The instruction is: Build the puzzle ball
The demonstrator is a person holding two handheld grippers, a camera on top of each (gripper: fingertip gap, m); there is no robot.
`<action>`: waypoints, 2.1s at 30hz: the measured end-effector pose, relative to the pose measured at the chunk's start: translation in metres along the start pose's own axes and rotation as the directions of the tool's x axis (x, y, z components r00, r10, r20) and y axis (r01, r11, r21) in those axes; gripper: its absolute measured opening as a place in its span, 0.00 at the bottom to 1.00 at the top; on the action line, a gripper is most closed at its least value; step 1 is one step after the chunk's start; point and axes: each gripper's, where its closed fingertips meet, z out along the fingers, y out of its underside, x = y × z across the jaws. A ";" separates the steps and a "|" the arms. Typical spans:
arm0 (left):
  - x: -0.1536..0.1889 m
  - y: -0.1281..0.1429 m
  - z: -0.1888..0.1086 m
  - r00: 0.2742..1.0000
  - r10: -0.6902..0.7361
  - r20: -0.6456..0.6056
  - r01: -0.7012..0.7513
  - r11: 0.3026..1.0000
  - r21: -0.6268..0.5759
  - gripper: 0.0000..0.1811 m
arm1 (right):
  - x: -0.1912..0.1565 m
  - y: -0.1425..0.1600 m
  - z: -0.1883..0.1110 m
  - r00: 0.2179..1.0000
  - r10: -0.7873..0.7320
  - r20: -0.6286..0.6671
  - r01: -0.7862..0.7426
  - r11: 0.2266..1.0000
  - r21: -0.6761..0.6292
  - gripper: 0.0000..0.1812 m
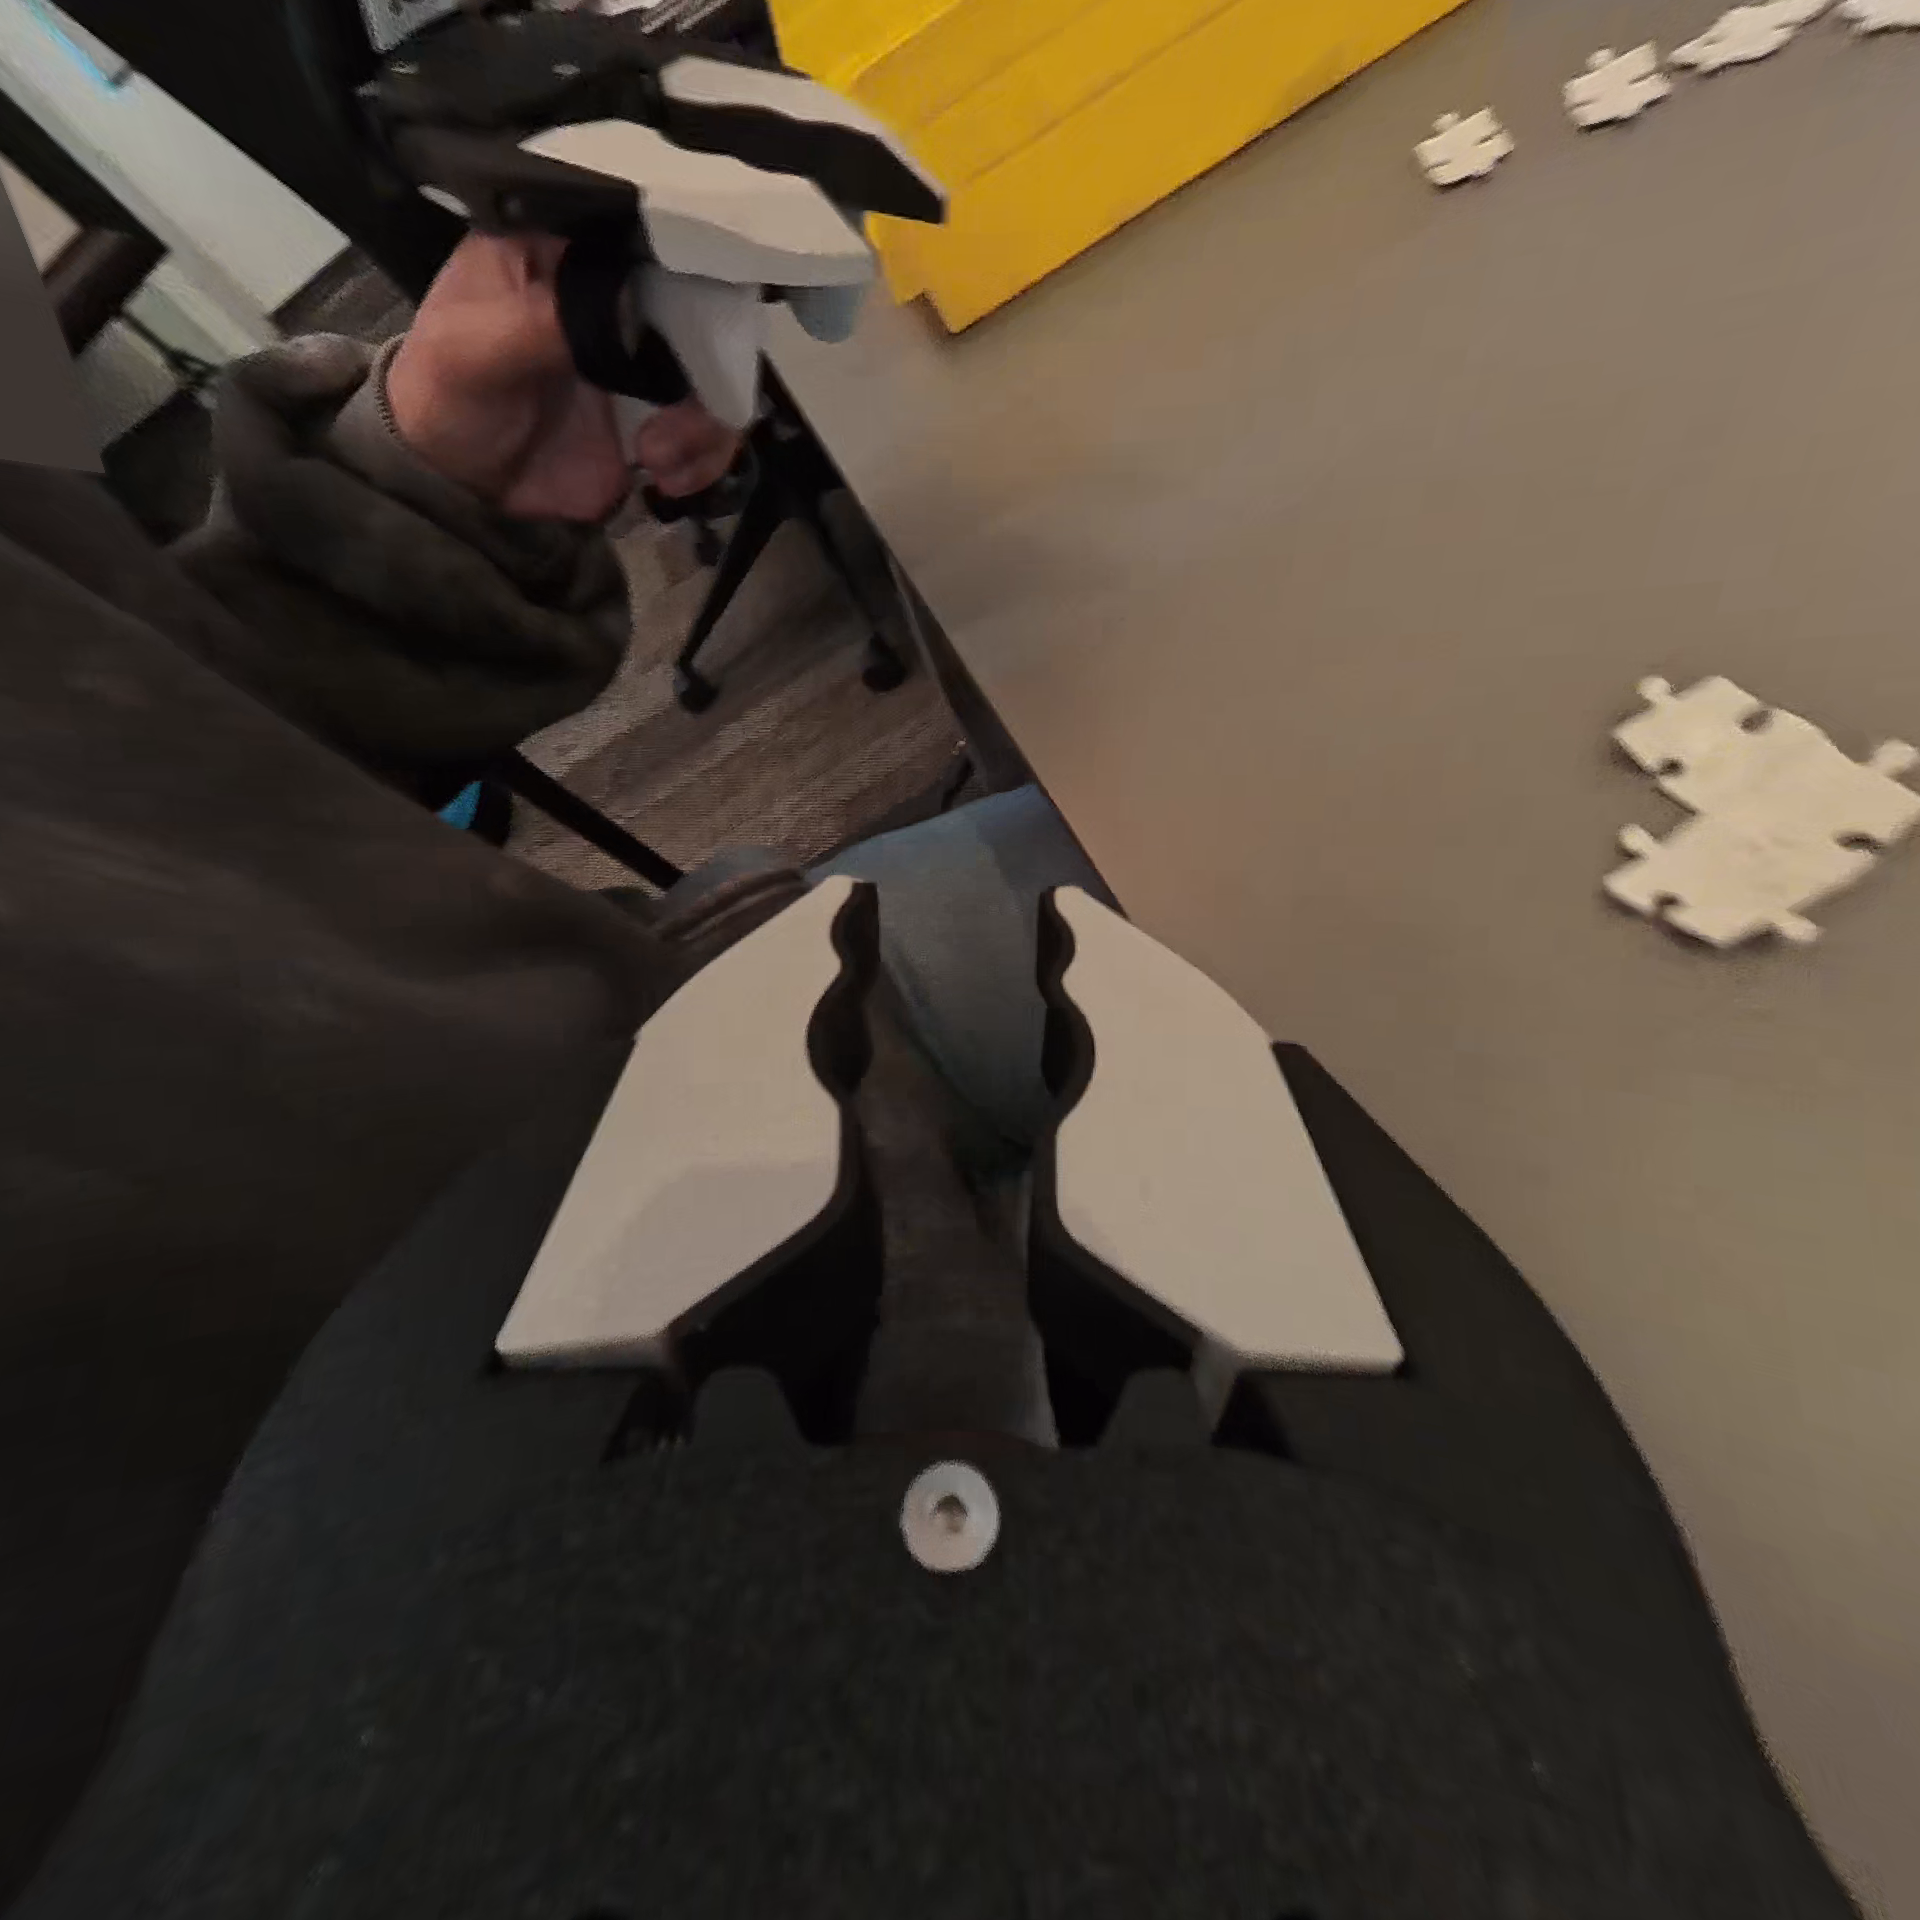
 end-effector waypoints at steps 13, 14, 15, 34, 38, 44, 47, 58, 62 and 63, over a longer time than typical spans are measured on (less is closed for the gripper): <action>0.085 0.038 -0.050 0.991 0.110 0.073 -0.110 0.994 -0.002 0.19 | -0.030 0.098 -0.014 0.993 -0.037 -0.109 0.043 0.998 0.054 0.16; 0.087 0.045 -0.052 0.992 0.108 0.065 -0.107 0.994 -0.018 0.19 | -0.031 0.103 -0.016 0.990 -0.051 -0.133 0.055 0.998 0.028 0.16; 0.087 0.054 -0.055 0.991 0.113 0.075 -0.110 0.993 -0.043 0.21 | -0.031 0.104 -0.020 0.981 -0.077 -0.177 0.081 0.997 0.018 0.16; 0.046 0.098 -0.091 0.945 0.103 0.311 -0.076 0.992 -0.098 0.39 | -0.001 0.117 -0.024 0.944 -0.087 -0.320 0.084 0.996 -0.022 0.18; 0.029 0.133 -0.078 0.941 0.110 0.321 -0.054 0.983 -0.177 0.38 | 0.017 0.124 -0.020 0.929 -0.041 -0.368 0.033 0.999 -0.027 0.18; 0.031 0.165 -0.075 0.943 0.064 0.328 0.024 0.966 -0.258 0.39 | 0.020 0.184 -0.015 0.924 0.014 -0.383 -0.085 0.982 -0.170 0.20; 0.040 0.148 -0.101 0.923 0.091 0.373 0.000 0.971 -0.239 0.38 | 0.010 0.192 -0.019 0.921 -0.039 -0.388 -0.041 0.980 -0.196 0.20; 0.254 0.128 -0.215 0.981 -0.128 0.143 0.132 0.991 -0.024 0.33 | -0.067 0.151 0.004 0.937 -0.215 -0.276 0.181 0.973 -0.145 0.20; 0.305 0.134 -0.294 0.961 -0.132 0.243 0.132 0.991 0.016 0.31 | -0.102 0.126 0.025 0.932 -0.311 -0.189 0.299 0.950 -0.090 0.19; 0.309 0.135 -0.323 0.935 -0.101 0.339 0.094 0.995 0.038 0.32 | -0.113 0.121 0.031 0.923 -0.346 -0.167 0.339 0.938 -0.074 0.20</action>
